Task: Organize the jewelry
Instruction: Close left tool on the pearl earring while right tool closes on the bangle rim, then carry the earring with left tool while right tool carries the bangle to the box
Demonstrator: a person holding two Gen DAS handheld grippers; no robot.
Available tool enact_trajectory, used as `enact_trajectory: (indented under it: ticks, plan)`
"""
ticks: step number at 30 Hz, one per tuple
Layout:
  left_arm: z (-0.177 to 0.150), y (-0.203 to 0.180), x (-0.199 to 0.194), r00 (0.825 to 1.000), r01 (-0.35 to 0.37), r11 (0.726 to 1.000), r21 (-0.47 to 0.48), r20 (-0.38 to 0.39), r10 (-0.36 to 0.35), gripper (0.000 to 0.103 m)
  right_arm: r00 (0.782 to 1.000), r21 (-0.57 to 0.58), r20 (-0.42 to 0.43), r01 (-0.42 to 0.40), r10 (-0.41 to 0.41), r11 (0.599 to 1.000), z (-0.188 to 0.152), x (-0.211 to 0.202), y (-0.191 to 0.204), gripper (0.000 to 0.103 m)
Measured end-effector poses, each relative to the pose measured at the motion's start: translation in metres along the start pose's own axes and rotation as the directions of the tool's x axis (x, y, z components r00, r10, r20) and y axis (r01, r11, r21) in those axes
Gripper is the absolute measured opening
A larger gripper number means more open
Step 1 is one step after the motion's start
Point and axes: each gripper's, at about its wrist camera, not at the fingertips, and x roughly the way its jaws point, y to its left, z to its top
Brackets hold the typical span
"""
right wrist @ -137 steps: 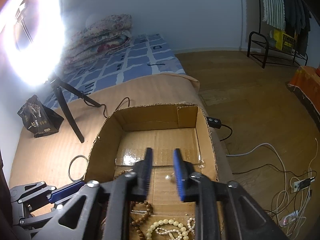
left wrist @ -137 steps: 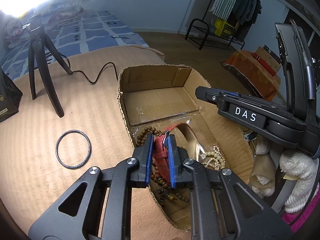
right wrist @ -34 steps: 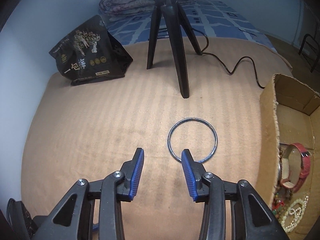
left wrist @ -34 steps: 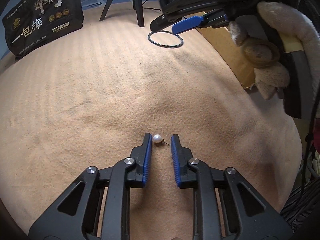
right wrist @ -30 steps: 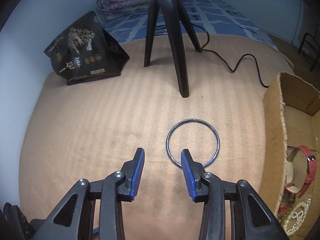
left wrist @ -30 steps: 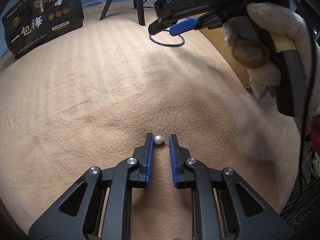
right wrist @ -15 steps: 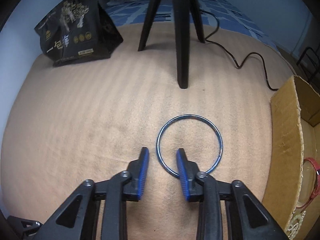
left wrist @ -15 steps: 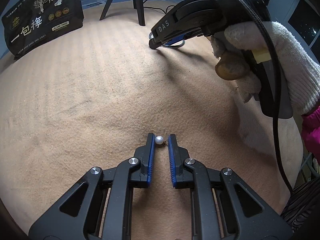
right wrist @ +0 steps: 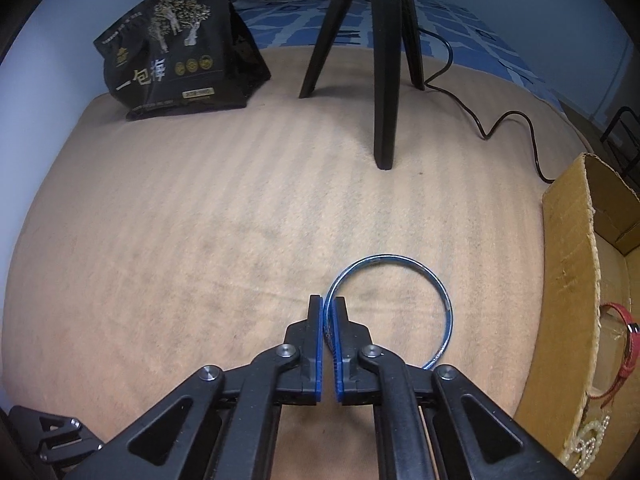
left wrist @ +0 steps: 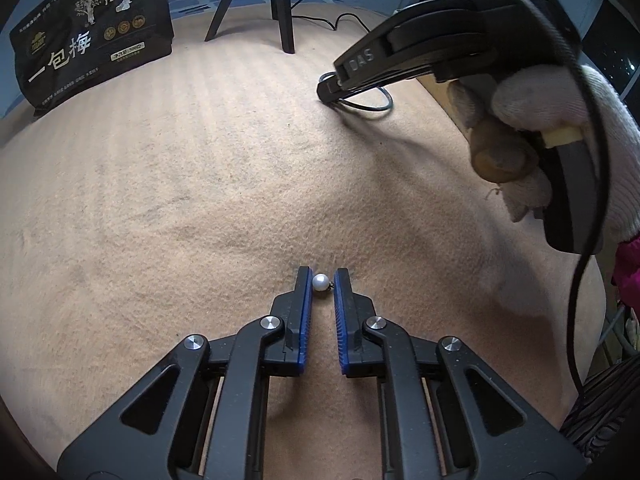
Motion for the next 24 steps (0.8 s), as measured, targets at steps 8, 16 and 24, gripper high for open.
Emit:
enact_trajectory:
  ticks: [8, 16, 24]
  plan:
    - [0.001, 0.005, -0.011, 1.0, 0.001, 1.0, -0.029, 0.007, -0.001, 0.009, 1.0, 0.012, 0.016, -0.022, 0.022, 1.0, -0.01, -0.027, -0.002, 0.001]
    - [0.008, 0.001, -0.032, 0.998, 0.02, 0.999, -0.045, 0.061, -0.017, 0.009, 0.996, 0.042, 0.064, -0.063, 0.06, 0.997, -0.021, -0.067, 0.0, 0.001]
    - [0.014, -0.011, -0.051, 0.993, 0.038, 0.998, -0.041, 0.109, -0.034, 0.009, 0.99, 0.074, 0.119, -0.087, 0.078, 0.993, -0.036, -0.104, -0.008, 0.001]
